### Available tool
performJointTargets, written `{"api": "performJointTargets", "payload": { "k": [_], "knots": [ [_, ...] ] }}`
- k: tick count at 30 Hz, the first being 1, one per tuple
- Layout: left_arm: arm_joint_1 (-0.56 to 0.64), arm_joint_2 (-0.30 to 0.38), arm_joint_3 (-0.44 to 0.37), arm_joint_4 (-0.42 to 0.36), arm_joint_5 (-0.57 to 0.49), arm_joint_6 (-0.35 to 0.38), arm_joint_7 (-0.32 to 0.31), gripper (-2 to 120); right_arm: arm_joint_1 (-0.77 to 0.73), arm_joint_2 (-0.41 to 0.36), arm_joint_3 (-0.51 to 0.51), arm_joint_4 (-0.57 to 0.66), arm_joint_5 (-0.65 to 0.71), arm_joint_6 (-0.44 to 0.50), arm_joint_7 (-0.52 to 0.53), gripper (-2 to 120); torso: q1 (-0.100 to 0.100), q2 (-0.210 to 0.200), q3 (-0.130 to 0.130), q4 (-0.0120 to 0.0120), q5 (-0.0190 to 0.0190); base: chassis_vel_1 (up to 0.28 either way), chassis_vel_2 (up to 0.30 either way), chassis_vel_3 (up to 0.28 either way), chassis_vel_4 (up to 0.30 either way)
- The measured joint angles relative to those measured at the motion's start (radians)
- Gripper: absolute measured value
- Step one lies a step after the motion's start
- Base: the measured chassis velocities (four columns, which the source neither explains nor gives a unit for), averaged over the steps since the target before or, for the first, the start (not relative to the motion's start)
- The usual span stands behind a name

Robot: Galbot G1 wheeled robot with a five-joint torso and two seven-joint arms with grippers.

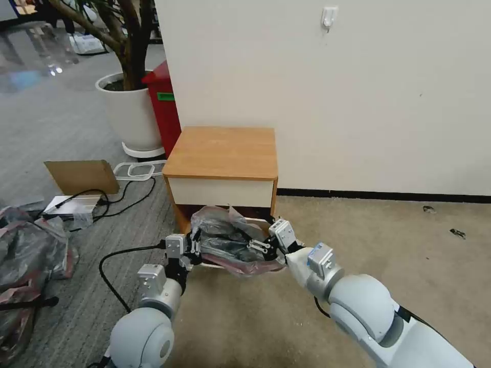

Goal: Pick up the garbage bag from the table and place it over the trash can.

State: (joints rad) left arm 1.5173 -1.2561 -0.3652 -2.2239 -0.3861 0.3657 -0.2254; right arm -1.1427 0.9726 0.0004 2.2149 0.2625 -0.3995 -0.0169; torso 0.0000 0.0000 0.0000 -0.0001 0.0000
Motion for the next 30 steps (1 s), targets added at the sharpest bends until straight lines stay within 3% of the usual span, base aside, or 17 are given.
{"api": "performJointTargets", "payload": {
  "k": [1, 6, 8, 11, 21, 28, 30],
  "knots": [
    [0.002, 0.000, 0.000, 0.000, -0.001, -0.001, 0.001, 9, -0.003, 0.000, 0.000, 0.000, -0.006, 0.010, -0.002, 42, 0.000, 0.000, 0.000, 0.0000, 0.0000, 0.000, 0.000, 0.000, 0.000],
    [0.007, -0.002, 0.001, 0.000, -0.004, -0.002, 0.001, 9, -0.010, 0.000, 0.000, -0.001, -0.008, 0.027, -0.009, 30, 0.000, 0.000, 0.000, 0.0000, 0.0000, 0.000, 0.000, 0.000, 0.000],
    [0.009, -0.001, 0.004, 0.003, -0.006, -0.004, 0.002, 9, -0.016, 0.002, 0.002, -0.007, -0.004, 0.055, -0.004, 12, 0.000, 0.000, 0.000, 0.0000, 0.0000, 0.000, 0.000, 0.000, 0.000],
    [0.009, 0.000, 0.006, 0.015, -0.006, -0.005, 0.005, 9, -0.010, 0.004, -0.003, -0.007, 0.031, 0.065, 0.019, 0, 0.000, 0.000, 0.000, 0.0000, 0.0000, 0.000, 0.000, 0.000, 0.000],
    [0.015, -0.003, 0.017, 0.013, -0.011, -0.005, 0.026, 9, 0.053, -0.005, -0.011, -0.032, 0.137, 0.039, 0.058, 0, 0.000, 0.000, 0.000, -0.0001, 0.0001, 0.000, 0.000, 0.000, 0.000],
    [0.040, -0.006, 0.009, -0.003, -0.012, -0.013, 0.068, 9, 0.209, -0.061, -0.020, -0.072, 0.287, -0.056, 0.076, 0, 0.000, 0.000, 0.000, -0.0001, 0.0001, 0.000, 0.000, 0.000, 0.000],
    [0.053, -0.012, -0.012, -0.011, -0.015, -0.019, 0.107, 9, 0.272, -0.089, -0.035, -0.086, 0.373, -0.123, 0.088, 0, 0.000, 0.000, 0.000, 0.0001, 0.0000, 0.000, 0.000, 0.000, 0.000]
  ]
}}
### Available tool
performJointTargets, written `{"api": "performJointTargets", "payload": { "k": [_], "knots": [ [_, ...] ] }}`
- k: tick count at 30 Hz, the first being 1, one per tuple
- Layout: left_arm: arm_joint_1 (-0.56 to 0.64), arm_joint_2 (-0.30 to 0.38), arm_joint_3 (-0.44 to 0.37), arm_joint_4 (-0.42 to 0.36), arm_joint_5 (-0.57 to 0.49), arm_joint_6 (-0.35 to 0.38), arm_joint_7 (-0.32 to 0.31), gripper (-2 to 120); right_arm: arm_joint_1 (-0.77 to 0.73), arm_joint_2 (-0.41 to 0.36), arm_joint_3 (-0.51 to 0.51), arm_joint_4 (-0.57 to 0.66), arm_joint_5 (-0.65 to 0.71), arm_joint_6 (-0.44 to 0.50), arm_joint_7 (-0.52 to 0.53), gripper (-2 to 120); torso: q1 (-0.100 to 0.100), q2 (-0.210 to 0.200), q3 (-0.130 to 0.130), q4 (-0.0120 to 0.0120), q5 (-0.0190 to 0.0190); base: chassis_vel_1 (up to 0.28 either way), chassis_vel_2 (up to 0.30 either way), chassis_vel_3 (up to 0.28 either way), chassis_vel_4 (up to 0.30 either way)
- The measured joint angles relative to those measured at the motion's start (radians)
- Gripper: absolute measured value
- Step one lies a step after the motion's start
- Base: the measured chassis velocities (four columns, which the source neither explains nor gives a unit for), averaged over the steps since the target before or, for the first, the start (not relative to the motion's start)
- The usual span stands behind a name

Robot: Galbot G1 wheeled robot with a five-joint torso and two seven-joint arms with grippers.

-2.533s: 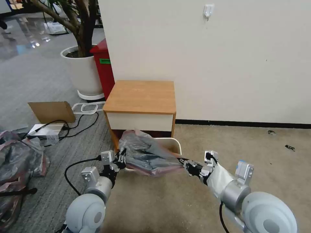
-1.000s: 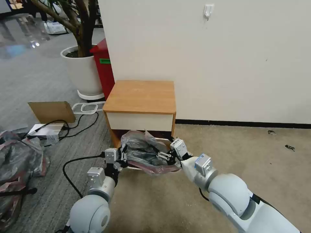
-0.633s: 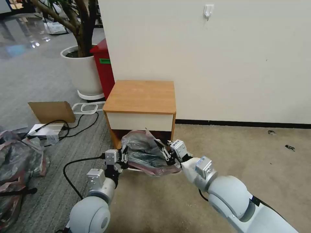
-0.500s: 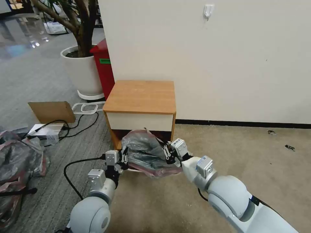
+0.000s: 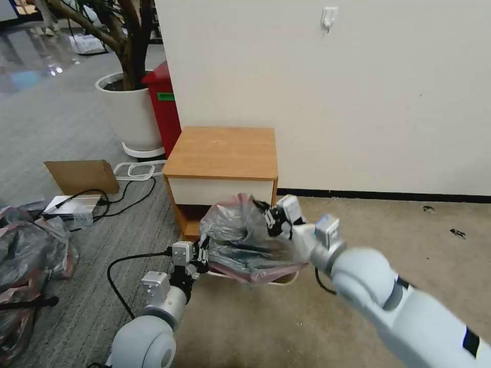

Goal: Pick up the garbage bag from the table and place it over the trash can.

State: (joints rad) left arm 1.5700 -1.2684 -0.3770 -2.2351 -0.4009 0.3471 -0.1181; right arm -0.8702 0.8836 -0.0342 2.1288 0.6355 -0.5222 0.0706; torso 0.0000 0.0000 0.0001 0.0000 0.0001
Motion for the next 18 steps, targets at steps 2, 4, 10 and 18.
{"api": "performJointTargets", "payload": {
  "k": [2, 4, 10, 18],
  "knots": [
    [0.011, -0.005, -0.021, -0.002, -0.005, -0.011, 0.038, 9, 0.048, -0.026, -0.009, -0.009, 0.093, -0.064, 0.020, 0, 0.000, 0.000, 0.000, 0.0001, 0.0000, 0.000, 0.000, 0.000, 0.000],
    [0.015, -0.007, -0.032, -0.002, -0.012, -0.017, 0.059, 9, 0.071, -0.042, -0.010, -0.012, 0.139, -0.098, 0.028, 0, 0.000, 0.000, 0.000, 0.0002, 0.0000, 0.000, 0.000, 0.000, 0.000],
    [0.015, -0.014, -0.054, 0.000, -0.062, -0.044, 0.124, 9, 0.119, -0.100, 0.005, -0.033, 0.336, -0.188, 0.074, 0, 0.000, 0.000, 0.000, 0.0000, 0.0000, 0.000, 0.000, 0.000, 0.000],
    [0.005, -0.023, -0.073, 0.016, -0.134, -0.056, 0.166, 9, 0.123, -0.162, 0.051, -0.065, 0.648, -0.191, 0.211, 0, 0.000, 0.000, 0.000, -0.0001, 0.0000, 0.000, 0.000, 0.000, 0.000]
  ]
}}
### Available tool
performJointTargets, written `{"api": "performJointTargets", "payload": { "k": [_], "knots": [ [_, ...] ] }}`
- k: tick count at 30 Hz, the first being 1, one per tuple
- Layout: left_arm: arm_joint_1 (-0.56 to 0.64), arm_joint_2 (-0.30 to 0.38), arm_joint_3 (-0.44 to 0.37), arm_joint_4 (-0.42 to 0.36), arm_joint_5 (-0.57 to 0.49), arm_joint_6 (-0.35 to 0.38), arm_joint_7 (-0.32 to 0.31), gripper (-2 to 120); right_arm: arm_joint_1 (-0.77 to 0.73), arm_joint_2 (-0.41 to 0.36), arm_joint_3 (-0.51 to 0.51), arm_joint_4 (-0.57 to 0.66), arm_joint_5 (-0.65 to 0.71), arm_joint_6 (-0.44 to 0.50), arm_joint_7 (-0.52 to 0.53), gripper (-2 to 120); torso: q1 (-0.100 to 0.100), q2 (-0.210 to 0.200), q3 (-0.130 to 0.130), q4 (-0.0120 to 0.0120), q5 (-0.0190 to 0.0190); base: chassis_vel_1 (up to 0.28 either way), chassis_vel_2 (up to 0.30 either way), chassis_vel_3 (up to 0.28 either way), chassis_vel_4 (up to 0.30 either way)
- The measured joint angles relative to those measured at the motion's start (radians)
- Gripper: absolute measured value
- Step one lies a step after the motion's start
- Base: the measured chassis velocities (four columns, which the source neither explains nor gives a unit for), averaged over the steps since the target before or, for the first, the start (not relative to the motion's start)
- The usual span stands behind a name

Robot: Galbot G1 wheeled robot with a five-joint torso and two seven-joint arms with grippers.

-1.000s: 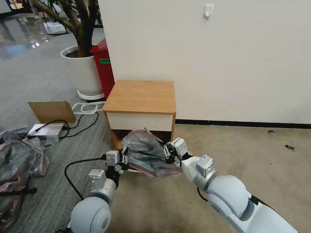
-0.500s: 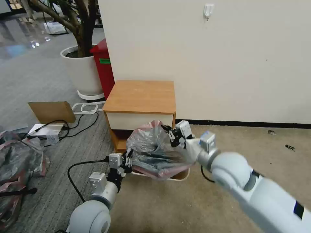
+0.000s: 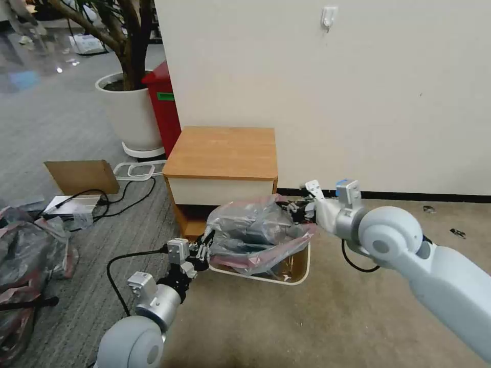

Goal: Pick up the garbage bag from the table and place it over the trash can.

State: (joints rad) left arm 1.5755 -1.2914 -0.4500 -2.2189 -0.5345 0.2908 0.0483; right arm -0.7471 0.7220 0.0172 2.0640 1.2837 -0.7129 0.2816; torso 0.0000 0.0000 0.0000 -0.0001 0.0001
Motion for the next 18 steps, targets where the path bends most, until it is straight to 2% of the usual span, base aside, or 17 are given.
{"api": "performJointTargets", "payload": {
  "k": [1, 2, 4, 7, 12, 16, 18],
  "knots": [
    [0.000, 0.000, 0.000, 0.000, 0.000, 0.000, 0.000, 9, 0.000, 0.000, 0.000, 0.000, 0.000, 0.000, 0.000, 0, 0.000, 0.000, 0.000, 0.0000, 0.0000, 0.000, 0.000, 0.000, 0.000],
    [0.000, -0.001, -0.005, 0.003, -0.021, 0.000, 0.000, 9, -0.004, -0.009, 0.013, -0.002, 0.086, 0.000, 0.042, 0, 0.000, 0.000, 0.000, 0.0001, 0.0001, 0.000, 0.000, 0.000, 0.000],
    [-0.001, -0.001, -0.007, 0.005, -0.035, 0.000, 0.000, 9, -0.008, -0.014, 0.023, -0.002, 0.131, 0.001, 0.058, 0, 0.000, 0.000, 0.000, 0.0001, 0.0001, 0.000, 0.000, 0.000, 0.000],
    [-0.006, -0.001, -0.021, 0.010, -0.108, 0.001, 0.000, 9, -0.035, -0.034, 0.074, -0.009, 0.281, 0.002, 0.092, 0, 0.000, 0.000, 0.000, 0.0001, 0.0000, 0.000, 0.000, 0.000, 0.000],
    [-0.025, -0.002, -0.032, 0.019, -0.184, 0.004, 0.000, 9, -0.085, -0.049, 0.151, -0.011, 0.381, 0.003, 0.096, 0, 0.000, 0.000, 0.000, 0.0000, 0.0001, 0.000, 0.000, 0.000, 0.000],
    [-0.033, -0.003, -0.032, 0.027, -0.194, 0.005, 0.000, 9, -0.104, -0.051, 0.185, -0.008, 0.405, 0.004, 0.096, 0, 0.000, 0.000, 0.000, 0.0000, -0.0001, 0.000, 0.000, 0.000, 0.000],
    [-0.039, -0.007, -0.032, 0.032, -0.217, 0.008, -0.003, 9, -0.137, -0.054, 0.235, 0.000, 0.444, 0.005, 0.095, 0, 0.000, 0.000, 0.000, 0.0002, -0.0001, 0.000, 0.000, 0.000, 0.000]
  ]
}}
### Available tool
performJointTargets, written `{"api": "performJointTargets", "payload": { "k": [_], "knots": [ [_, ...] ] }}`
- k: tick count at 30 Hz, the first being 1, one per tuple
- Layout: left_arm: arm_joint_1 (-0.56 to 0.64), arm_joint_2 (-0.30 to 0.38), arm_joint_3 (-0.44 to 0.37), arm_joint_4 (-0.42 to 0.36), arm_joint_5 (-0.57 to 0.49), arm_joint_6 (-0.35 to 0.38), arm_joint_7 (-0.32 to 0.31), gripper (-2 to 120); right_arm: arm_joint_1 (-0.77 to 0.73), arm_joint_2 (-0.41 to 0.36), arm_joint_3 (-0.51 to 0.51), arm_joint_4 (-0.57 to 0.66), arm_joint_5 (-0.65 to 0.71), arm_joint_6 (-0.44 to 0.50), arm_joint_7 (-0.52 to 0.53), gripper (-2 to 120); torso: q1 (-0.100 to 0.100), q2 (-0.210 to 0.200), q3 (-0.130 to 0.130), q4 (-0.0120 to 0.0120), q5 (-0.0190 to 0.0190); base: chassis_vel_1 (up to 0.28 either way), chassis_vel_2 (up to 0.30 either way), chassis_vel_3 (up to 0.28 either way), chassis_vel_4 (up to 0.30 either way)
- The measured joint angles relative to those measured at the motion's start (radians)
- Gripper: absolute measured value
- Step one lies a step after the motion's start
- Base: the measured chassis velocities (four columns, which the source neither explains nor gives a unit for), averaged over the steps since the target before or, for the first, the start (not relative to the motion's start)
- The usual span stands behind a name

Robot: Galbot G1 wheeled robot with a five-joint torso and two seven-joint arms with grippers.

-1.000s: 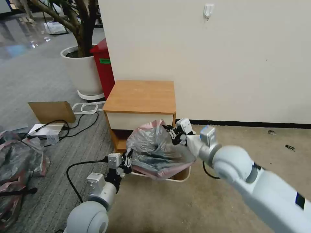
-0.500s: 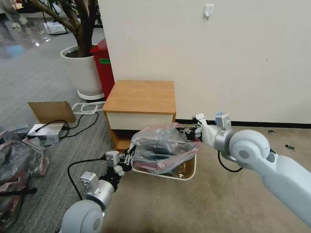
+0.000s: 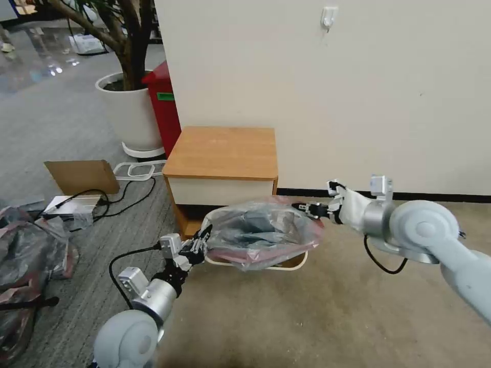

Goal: Pick up the garbage bag from the table and place it over the trash can.

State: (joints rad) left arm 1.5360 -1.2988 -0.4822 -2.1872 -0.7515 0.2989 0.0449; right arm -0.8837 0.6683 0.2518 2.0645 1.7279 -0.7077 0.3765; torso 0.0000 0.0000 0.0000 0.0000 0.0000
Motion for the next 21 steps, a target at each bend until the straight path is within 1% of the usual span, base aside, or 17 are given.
{"api": "performJointTargets", "payload": {
  "k": [4, 6, 10, 11, 12, 14, 15, 17, 18, 19, 20, 21],
  "knots": [
    [-0.002, -0.003, -0.002, 0.000, -0.025, 0.010, -0.004, 9, -0.027, 0.001, 0.035, 0.007, 0.027, 0.001, -0.001, 0, 0.000, 0.000, 0.000, -0.0001, 0.0000, 0.000, 0.000, 0.000, 0.000],
    [-0.007, -0.003, -0.005, 0.000, -0.067, 0.018, -0.018, 9, -0.075, 0.010, 0.091, 0.016, 0.061, 0.001, -0.004, 0, 0.000, 0.000, 0.000, -0.0001, 0.0000, 0.000, 0.000, 0.000, 0.000],
    [-0.015, -0.003, -0.005, 0.001, -0.077, 0.021, -0.024, 9, -0.109, 0.021, 0.129, 0.026, 0.087, 0.002, -0.007, 0, 0.000, 0.000, 0.000, -0.0001, 0.0000, 0.000, 0.000, 0.000, 0.000],
    [-0.020, -0.003, -0.006, 0.003, -0.078, 0.023, -0.027, 9, -0.126, 0.030, 0.152, 0.037, 0.119, 0.003, -0.008, 0, 0.000, 0.000, 0.000, -0.0001, 0.0001, 0.000, 0.000, 0.000, 0.000],
    [-0.023, -0.002, -0.005, 0.005, -0.078, 0.025, -0.028, 9, -0.140, 0.037, 0.171, 0.049, 0.144, 0.004, -0.007, 7, 0.000, 0.000, 0.000, -0.0001, 0.0001, 0.000, 0.000, 0.000, 0.000],
    [-0.027, 0.000, 0.000, 0.009, -0.078, 0.028, -0.028, 9, -0.163, 0.043, 0.201, 0.070, 0.192, 0.005, -0.002, 15, 0.000, 0.000, 0.000, 0.0000, -0.0001, 0.000, 0.000, 0.000, 0.000],
    [-0.027, 0.000, 0.000, 0.009, -0.078, 0.028, -0.028, 9, -0.163, 0.043, 0.201, 0.070, 0.192, 0.005, -0.002, 15, 0.000, 0.000, 0.000, 0.0000, -0.0001, 0.000, 0.000, 0.000, 0.000],
    [-0.029, 0.000, 0.004, 0.014, -0.078, 0.030, -0.029, 9, -0.182, 0.047, 0.223, 0.082, 0.243, 0.009, 0.014, 24, 0.000, 0.000, 0.000, 0.0000, 0.0000, 0.000, 0.000, 0.000, 0.000],
    [-0.031, 0.001, 0.007, 0.018, -0.077, 0.030, -0.029, 9, -0.200, 0.053, 0.245, 0.089, 0.294, 0.012, 0.035, 30, 0.000, 0.000, 0.000, 0.0000, 0.0000, 0.000, 0.000, 0.000, 0.000],
    [-0.032, 0.002, 0.008, 0.021, -0.076, 0.030, -0.029, 9, -0.211, 0.056, 0.258, 0.091, 0.315, 0.015, 0.044, 35, 0.000, 0.000, 0.000, 0.0000, 0.0000, 0.000, 0.000, 0.000, 0.000],
    [-0.032, 0.002, 0.008, 0.021, -0.076, 0.030, -0.029, 9, -0.211, 0.056, 0.258, 0.091, 0.315, 0.015, 0.044, 35, 0.000, 0.000, 0.000, 0.0000, 0.0000, 0.000, 0.000, 0.000, 0.000],
    [-0.032, 0.003, 0.009, 0.023, -0.075, 0.031, -0.029, 9, -0.222, 0.059, 0.271, 0.091, 0.327, 0.017, 0.049, 39, 0.000, 0.000, 0.000, 0.0000, 0.0000, 0.000, 0.000, 0.000, 0.000]
  ]
}}
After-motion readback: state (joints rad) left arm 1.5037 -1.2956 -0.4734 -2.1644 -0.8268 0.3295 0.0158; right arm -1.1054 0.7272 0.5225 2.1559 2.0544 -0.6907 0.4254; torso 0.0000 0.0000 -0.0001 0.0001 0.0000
